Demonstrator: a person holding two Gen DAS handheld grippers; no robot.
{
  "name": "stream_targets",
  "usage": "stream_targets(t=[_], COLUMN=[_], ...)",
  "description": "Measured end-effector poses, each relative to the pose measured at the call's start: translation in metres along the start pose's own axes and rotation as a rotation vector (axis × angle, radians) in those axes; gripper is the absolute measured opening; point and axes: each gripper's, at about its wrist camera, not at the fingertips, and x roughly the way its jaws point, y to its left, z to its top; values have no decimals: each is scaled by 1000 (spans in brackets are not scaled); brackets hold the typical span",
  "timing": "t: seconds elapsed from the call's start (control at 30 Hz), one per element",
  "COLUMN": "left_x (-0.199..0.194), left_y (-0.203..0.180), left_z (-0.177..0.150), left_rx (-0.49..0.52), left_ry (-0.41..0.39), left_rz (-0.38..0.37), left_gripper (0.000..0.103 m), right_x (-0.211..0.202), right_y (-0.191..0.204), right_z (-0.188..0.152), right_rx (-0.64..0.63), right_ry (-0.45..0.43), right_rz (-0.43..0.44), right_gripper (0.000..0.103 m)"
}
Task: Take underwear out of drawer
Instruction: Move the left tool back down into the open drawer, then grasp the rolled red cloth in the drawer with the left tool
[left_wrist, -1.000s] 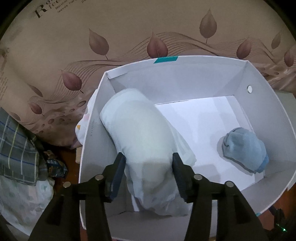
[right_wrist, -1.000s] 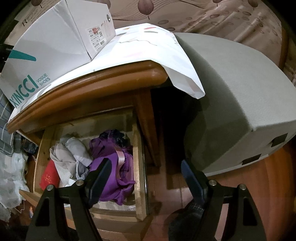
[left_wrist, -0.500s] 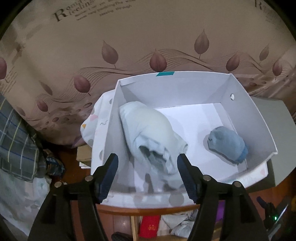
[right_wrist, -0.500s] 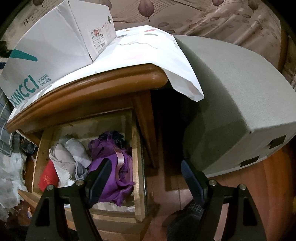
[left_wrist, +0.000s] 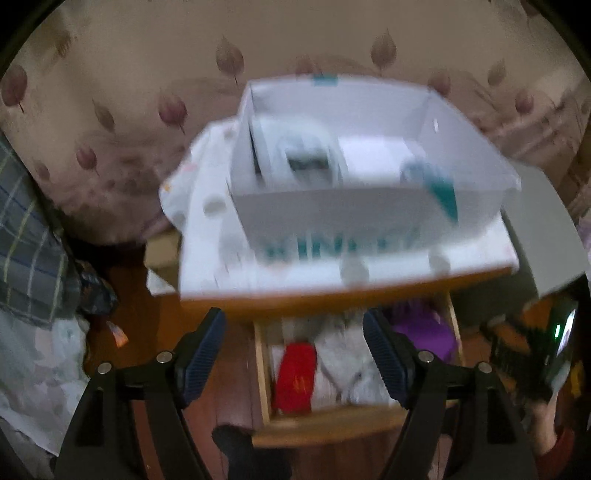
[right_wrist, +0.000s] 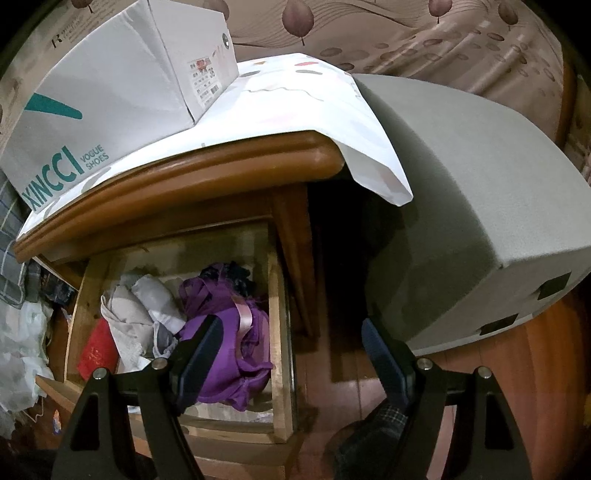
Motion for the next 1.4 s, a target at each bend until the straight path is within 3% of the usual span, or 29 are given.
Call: stream_targets(t=[0.2,0.5,0.73,0.93,1.4], left_x=[54,152,204,233,269], left_y=[-10,9,8,2,6], left_z=[-50,-85,-92,-94,-82], left_rx=[67,-47,-56,-28,-32], left_ry=[124,325,422,490,558], left_rz=[-13,-53,-90,-105,-45], left_gripper=[74,63,55,55,58], right_x=[-1,0,0,1,1], right_y=[3,6,7,7,9], right_z=[-1,-2,-1,-1,0], right_rx=[-6,-23,-26,-20,-24], right_ry=[-4,-4,-1,-1,5], right_rz=[2,2,9,5,20], right_gripper=[79,79,79,79,79])
